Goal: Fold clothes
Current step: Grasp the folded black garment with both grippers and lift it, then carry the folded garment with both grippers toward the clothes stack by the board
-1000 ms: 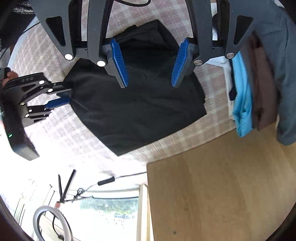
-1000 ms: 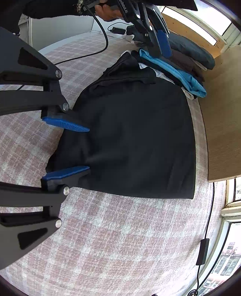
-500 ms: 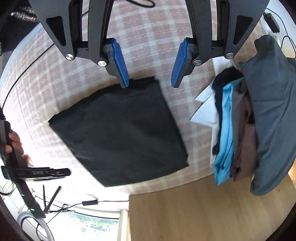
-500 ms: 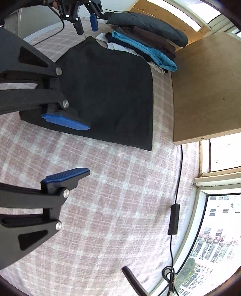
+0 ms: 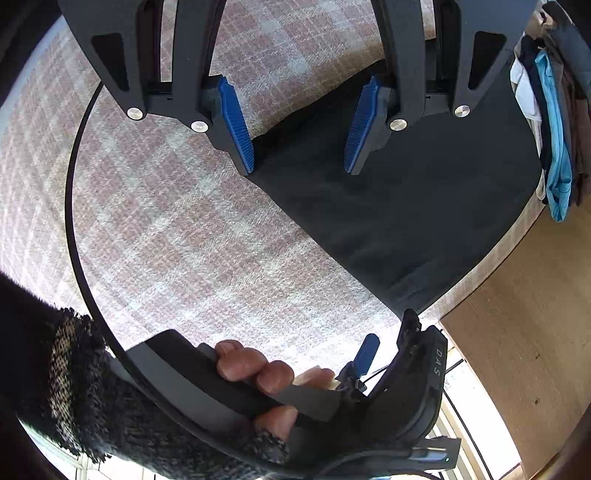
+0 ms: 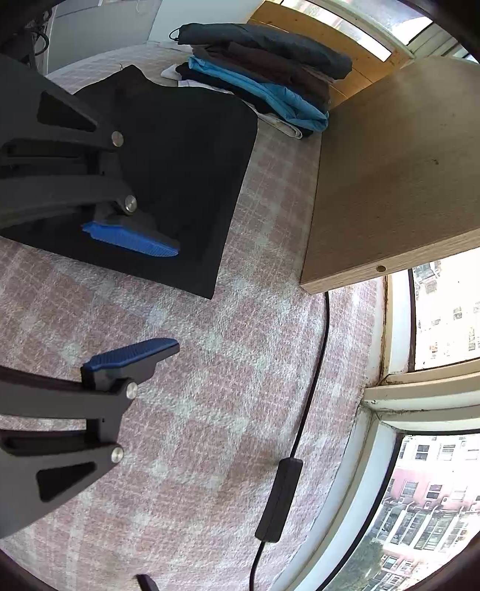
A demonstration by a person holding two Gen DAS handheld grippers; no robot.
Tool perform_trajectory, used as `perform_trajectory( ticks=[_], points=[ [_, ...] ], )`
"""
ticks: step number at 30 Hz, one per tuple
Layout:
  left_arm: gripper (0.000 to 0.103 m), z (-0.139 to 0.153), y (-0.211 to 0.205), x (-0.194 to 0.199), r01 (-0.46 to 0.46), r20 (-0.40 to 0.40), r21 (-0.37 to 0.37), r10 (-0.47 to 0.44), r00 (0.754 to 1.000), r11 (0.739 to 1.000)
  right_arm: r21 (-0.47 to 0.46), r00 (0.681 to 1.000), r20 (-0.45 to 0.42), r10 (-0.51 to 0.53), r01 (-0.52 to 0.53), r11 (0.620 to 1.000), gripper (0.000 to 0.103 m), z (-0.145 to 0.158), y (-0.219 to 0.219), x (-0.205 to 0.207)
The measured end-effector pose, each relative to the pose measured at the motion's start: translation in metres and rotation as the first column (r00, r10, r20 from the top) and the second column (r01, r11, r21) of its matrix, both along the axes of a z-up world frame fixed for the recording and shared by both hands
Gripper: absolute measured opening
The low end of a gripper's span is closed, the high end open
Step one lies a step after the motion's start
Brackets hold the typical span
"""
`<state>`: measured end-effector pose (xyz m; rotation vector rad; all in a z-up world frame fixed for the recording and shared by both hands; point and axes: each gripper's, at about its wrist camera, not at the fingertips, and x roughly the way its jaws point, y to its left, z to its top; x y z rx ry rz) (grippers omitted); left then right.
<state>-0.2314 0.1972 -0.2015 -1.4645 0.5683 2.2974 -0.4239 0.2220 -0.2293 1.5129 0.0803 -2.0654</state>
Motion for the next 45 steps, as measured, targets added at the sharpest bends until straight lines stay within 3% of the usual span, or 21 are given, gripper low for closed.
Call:
perform_trajectory(
  ticks=[3,5,9,12,14,15,17,19,23,29,37,40,45],
  points=[
    [0.051,-0.005,0.003,0.0,-0.013,-0.018,-0.031,0.012,1.0,0.999,0.01,0.998,0.023,0.053,-0.053,0.999,0.047,-0.011,-0.015,-0.004],
    [0.05,-0.009,0.006,0.001,-0.005,-0.034,-0.057,0.003,0.999,0.998,0.01,0.997,-0.01,0.074,-0.074,0.997,0.053,-0.01,-0.022,-0.002],
    [0.049,-0.016,0.012,0.007,0.028,-0.063,-0.093,-0.034,0.997,0.995,0.018,0.993,-0.048,0.112,-0.111,0.994,0.054,-0.012,-0.032,0.004],
    [0.04,-0.015,0.003,0.004,-0.005,-0.049,-0.039,0.003,0.999,0.999,0.025,0.987,-0.076,0.14,-0.139,0.99,0.049,-0.014,-0.04,0.008],
    [0.021,-0.013,-0.003,0.004,-0.035,-0.064,-0.012,0.034,0.997,0.999,0.03,0.983,-0.095,0.159,-0.157,0.987,0.032,-0.014,-0.045,0.011],
    [0.014,-0.011,-0.007,0.003,-0.046,-0.067,0.006,0.046,0.997,0.999,0.028,0.981,-0.1,0.166,-0.164,0.986,0.016,-0.015,-0.047,0.012],
    [0.011,-0.006,-0.016,0.001,-0.076,-0.062,0.048,0.079,0.995,0.996,-0.035,0.989,-0.048,0.137,-0.138,0.99,0.012,-0.017,-0.041,0.001],
    [0.01,0.002,-0.03,-0.002,-0.122,-0.031,0.108,0.126,0.992,0.987,-0.04,0.989,-0.058,0.135,-0.137,0.99,0.011,-0.015,-0.041,0.001],
    [0.009,0.035,-0.069,-0.007,-0.242,0.008,0.25,0.248,0.969,0.937,-0.081,0.989,-0.088,0.117,-0.124,0.989,0.009,-0.001,-0.04,0.009],
    [0.008,0.11,-0.125,0.017,-0.33,-0.092,0.369,0.388,0.917,0.869,-0.237,0.996,-0.093,0.013,-0.035,0.971,0.009,0.056,-0.019,0.014],
    [0.006,0.194,-0.2,0.083,-0.409,-0.167,0.491,0.543,0.823,0.769,-0.39,0.972,-0.234,-0.003,-0.091,0.916,0.008,0.185,-0.028,0.077],
    [0.006,0.213,-0.22,0.105,-0.401,-0.207,0.497,0.554,0.806,0.77,-0.389,0.958,-0.287,0.006,-0.123,0.913,0.008,0.222,-0.047,0.103],
    [0.005,0.236,-0.273,0.141,-0.347,-0.252,0.515,0.526,0.812,0.783,-0.395,0.942,-0.333,-0.028,-0.113,0.912,0.008,0.256,-0.085,0.146]
  ],
)
